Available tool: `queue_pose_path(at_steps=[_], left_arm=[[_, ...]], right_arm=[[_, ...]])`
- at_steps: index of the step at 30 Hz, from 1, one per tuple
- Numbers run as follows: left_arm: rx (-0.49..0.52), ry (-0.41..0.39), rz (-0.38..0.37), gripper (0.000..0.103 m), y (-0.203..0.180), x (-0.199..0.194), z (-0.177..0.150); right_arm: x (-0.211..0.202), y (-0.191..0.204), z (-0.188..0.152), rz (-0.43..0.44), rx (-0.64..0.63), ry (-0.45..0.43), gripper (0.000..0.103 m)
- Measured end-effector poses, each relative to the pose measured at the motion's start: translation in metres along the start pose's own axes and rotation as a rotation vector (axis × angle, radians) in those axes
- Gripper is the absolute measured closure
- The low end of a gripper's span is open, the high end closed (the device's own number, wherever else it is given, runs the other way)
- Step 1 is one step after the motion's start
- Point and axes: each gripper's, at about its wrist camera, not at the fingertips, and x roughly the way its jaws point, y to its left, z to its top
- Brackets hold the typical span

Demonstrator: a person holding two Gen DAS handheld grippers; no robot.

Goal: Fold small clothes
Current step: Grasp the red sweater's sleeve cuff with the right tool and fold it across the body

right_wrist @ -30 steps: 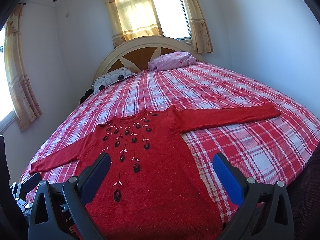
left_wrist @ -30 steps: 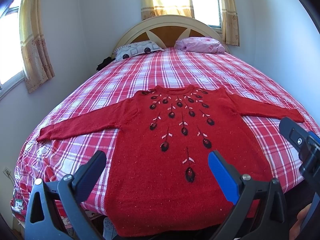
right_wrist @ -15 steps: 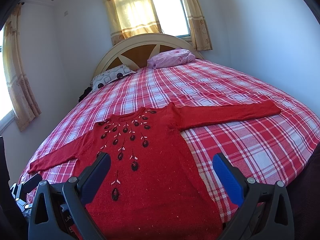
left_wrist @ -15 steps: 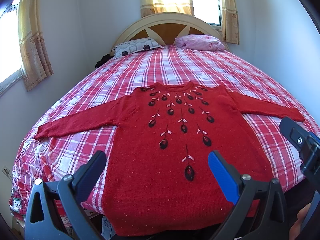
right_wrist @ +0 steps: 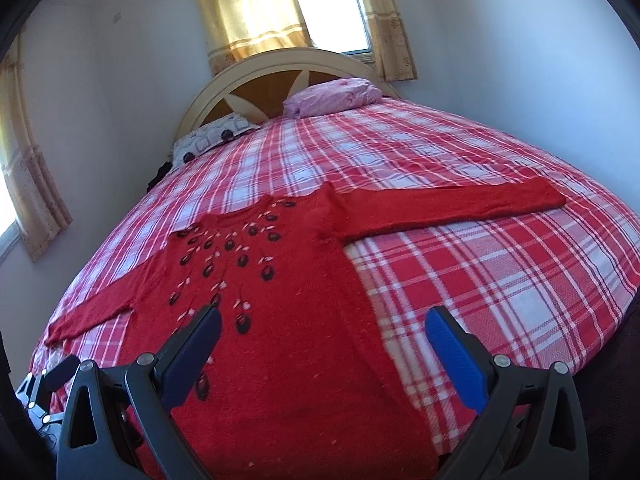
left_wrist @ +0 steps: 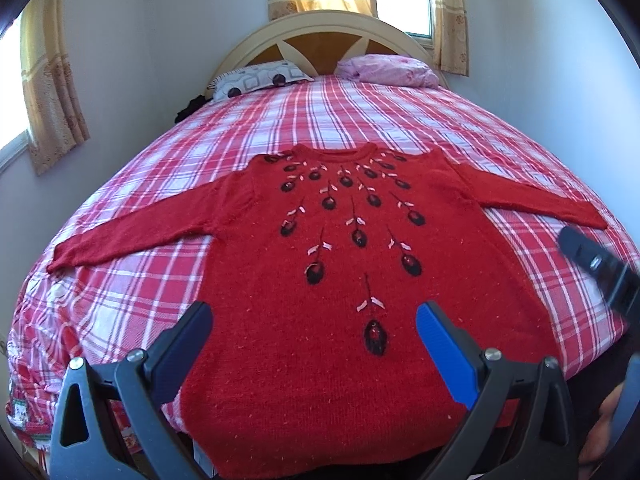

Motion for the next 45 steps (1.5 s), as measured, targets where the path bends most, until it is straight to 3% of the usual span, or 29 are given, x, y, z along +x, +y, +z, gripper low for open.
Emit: queue_pose_path(at_steps=[4, 9, 11, 15, 20, 23, 26, 28, 30, 31, 34, 40, 45], left_arm=[[-0.015, 0.009, -0.024, 0.000, 0.008, 0.016, 0.008], [-0.023, 0.001, -0.032, 0.000, 0.015, 0.034, 0.032], [-0.025, -0.006, -0.026, 0.000, 0.018, 0.040, 0.042], [-0.055, -0.006, -0.029, 0.000, 0.024, 0.054, 0.061], [-0.079, 0.030, -0.031, 0.000, 0.025, 0.075, 0.069], [-0.070, 0.060, -0.024, 0.000, 0.023, 0.085, 0.068], [-0.074, 0.093, -0.016, 0.000, 0.024, 0.097, 0.066], [-0.088, 0.110, -0.023, 0.000, 0.026, 0.101, 0.064], [-0.096, 0.123, -0.030, 0.000, 0.027, 0.105, 0.062], [-0.097, 0.126, -0.031, 0.000, 0.028, 0.106, 0.061], [-0.098, 0.132, -0.029, 0.000, 0.031, 0.109, 0.059], [-0.126, 0.118, -0.033, 0.000, 0.047, 0.107, 0.058], [-0.195, 0.111, -0.035, 0.000, 0.069, 0.108, 0.059]], right_arm=[[0.008, -0.053, 0.026, -0.074, 0.085, -0.069, 0.001], [0.023, -0.170, 0.078, -0.251, 0.284, -0.175, 0.001], [0.043, -0.209, 0.098, -0.308, 0.275, -0.134, 0.004], [0.088, -0.284, 0.123, -0.378, 0.330, -0.027, 0.018], [0.132, -0.339, 0.123, -0.444, 0.380, 0.077, 0.021], [0.149, -0.342, 0.117, -0.480, 0.371, 0.118, 0.021], [0.161, -0.333, 0.116, -0.541, 0.280, 0.136, 0.022], [0.168, -0.327, 0.115, -0.559, 0.217, 0.153, 0.035], [0.170, -0.323, 0.116, -0.532, 0.179, 0.159, 0.059], [0.171, -0.320, 0.117, -0.519, 0.157, 0.167, 0.062], [0.176, -0.316, 0.121, -0.477, 0.141, 0.193, 0.083], [0.151, -0.294, 0.143, -0.374, 0.228, 0.167, 0.086], [0.122, -0.198, 0.186, -0.172, 0.118, 0.101, 0.086]])
